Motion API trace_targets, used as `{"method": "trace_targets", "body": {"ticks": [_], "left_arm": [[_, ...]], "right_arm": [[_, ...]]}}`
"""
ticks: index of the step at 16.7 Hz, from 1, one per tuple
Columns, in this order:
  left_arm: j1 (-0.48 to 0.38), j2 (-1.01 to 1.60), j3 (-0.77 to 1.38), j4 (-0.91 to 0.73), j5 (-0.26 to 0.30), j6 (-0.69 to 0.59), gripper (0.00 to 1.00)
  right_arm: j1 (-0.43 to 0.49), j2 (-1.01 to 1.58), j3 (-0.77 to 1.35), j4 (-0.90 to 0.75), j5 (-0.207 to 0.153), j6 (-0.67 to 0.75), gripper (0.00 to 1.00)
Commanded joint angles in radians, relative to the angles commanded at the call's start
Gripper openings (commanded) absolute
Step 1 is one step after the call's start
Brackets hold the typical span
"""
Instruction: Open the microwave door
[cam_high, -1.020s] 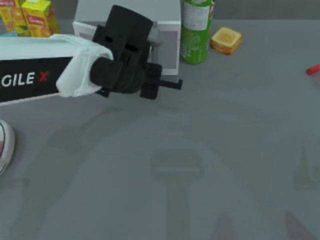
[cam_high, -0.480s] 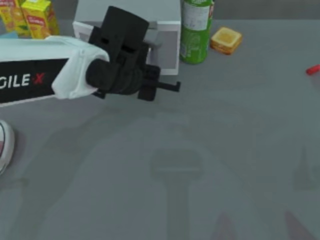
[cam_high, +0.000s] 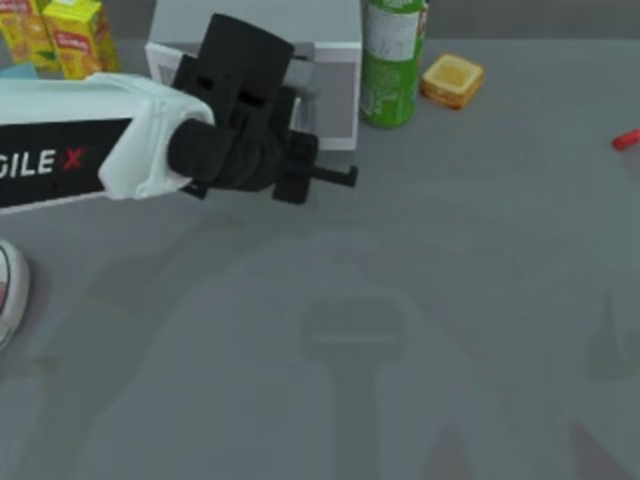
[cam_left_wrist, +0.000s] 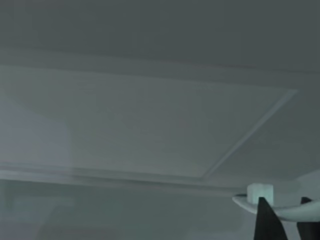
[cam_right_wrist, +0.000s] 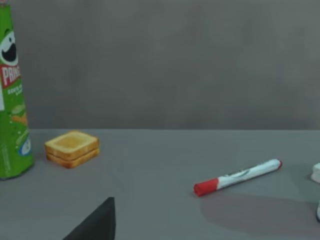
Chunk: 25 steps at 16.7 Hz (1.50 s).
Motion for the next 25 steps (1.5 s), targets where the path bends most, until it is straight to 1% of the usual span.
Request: {"method": "trace_targets", "body": {"ticks": [18, 20, 25], "left_arm": [[0.0, 0.0, 0.0, 0.0, 0.0, 0.0, 0.0], [-0.007, 0.001, 0.001, -0.001, 0.01, -0.003, 0.0], [0.013, -0.021, -0.029, 0.01, 0.032, 0.038, 0.0]], "right_arm": [[0.0, 0.0, 0.0, 0.0, 0.0, 0.0, 1.0], [0.0, 0.0, 0.0, 0.0, 0.0, 0.0, 1.0], [0.0, 0.0, 0.0, 0.0, 0.0, 0.0, 1.0]]}}
